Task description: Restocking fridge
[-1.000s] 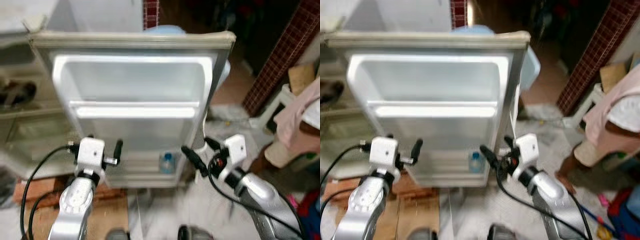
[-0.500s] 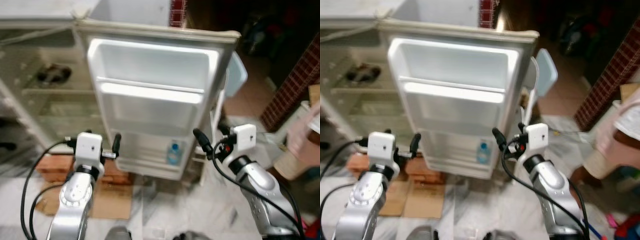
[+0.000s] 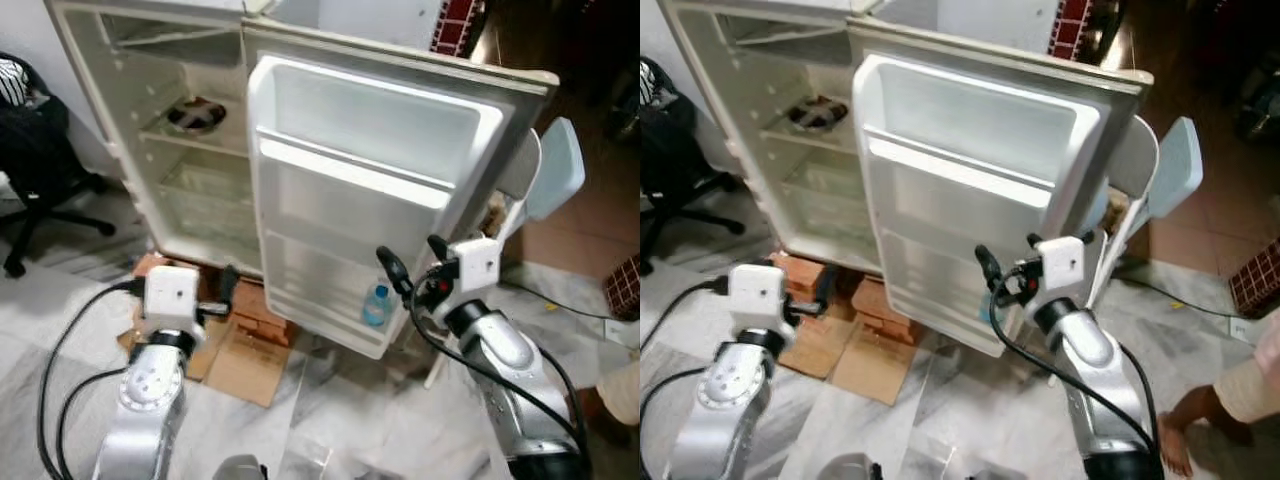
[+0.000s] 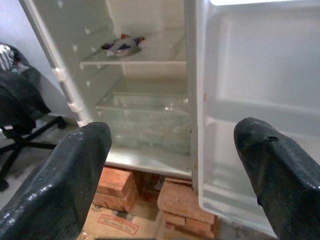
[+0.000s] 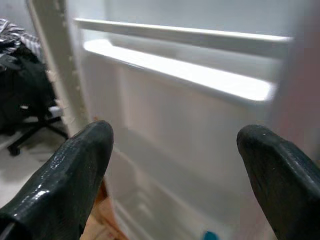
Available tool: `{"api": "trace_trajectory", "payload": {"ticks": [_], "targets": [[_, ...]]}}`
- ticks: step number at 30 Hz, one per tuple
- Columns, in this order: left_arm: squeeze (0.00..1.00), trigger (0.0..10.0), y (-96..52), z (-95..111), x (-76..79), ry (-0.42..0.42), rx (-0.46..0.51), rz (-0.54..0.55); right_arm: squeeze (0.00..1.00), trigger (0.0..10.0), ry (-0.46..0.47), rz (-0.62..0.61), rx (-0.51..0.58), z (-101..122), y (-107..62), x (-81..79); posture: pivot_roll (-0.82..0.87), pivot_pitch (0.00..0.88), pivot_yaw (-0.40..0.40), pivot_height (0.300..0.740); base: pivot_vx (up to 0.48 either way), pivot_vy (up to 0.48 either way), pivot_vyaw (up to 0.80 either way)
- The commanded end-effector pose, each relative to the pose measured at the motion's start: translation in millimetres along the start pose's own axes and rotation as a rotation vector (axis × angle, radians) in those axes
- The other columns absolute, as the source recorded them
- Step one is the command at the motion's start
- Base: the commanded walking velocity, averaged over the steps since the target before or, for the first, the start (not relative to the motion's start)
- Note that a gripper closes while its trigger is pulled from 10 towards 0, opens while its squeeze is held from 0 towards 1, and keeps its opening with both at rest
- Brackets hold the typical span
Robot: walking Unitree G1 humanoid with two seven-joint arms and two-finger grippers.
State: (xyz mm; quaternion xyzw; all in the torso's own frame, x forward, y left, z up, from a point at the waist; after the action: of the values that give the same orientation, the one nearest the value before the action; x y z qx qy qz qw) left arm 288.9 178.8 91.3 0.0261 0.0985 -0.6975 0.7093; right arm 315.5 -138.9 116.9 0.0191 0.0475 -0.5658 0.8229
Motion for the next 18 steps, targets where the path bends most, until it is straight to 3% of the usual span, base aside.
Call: {"api": "trace_trajectory", "payload": {"ticks": [1, 4, 10, 18], "targets": [[0.0, 10.0, 1.7, -0.8, 0.8, -0.016, -0.012, 0.012, 0.0, 10.0, -0.028, -0.023, 0.002, 1.0, -0.3, 5.5, 0.02, 0.0, -0.004, 0.74, 0.0, 0.0, 0.0], [0.0, 10.0, 2.2, -0.1, -2.0, -0.031, -0.006, 0.023, 0.0, 10.0, -0.059, -0.029, 0.011, 3.0, 1.1, 6.4, 0.02, 0.0, -0.003, 0.74, 0.082, -0.084, 0.0], [0.0, 10.0, 2.5, 1.1, -1.0, -0.038, -0.005, 0.02, 0.0, 10.0, -0.047, -0.036, 0.041, 7.8, 3.3, 5.7, 0.02, 0.0, -0.003, 0.74, 0.323, -0.351, 0.72], [0.0, 10.0, 2.4, 0.5, -0.2, -0.043, -0.01, 0.024, 0.0, 10.0, -0.059, -0.041, 0.042, 6.9, 2.5, 5.6, 0.01, 0.0, -0.005, 0.74, 0.307, -0.365, 0.0]]}}
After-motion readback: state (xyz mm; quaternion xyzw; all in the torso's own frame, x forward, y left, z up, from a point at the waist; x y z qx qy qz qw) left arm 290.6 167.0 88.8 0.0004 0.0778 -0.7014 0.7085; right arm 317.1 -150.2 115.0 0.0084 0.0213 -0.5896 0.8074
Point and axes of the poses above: a point about 5 cm out from each wrist's last joint towards the gripper, its own y axis pointing out of the wrist towards the gripper, its own z axis along the axis of the wrist's last joint, x = y × z, the point moved 5 cm from there along y, pointing out of the wrist towards the gripper, and after that the axes turned 4 degrees about y, right-handed, at the moved point
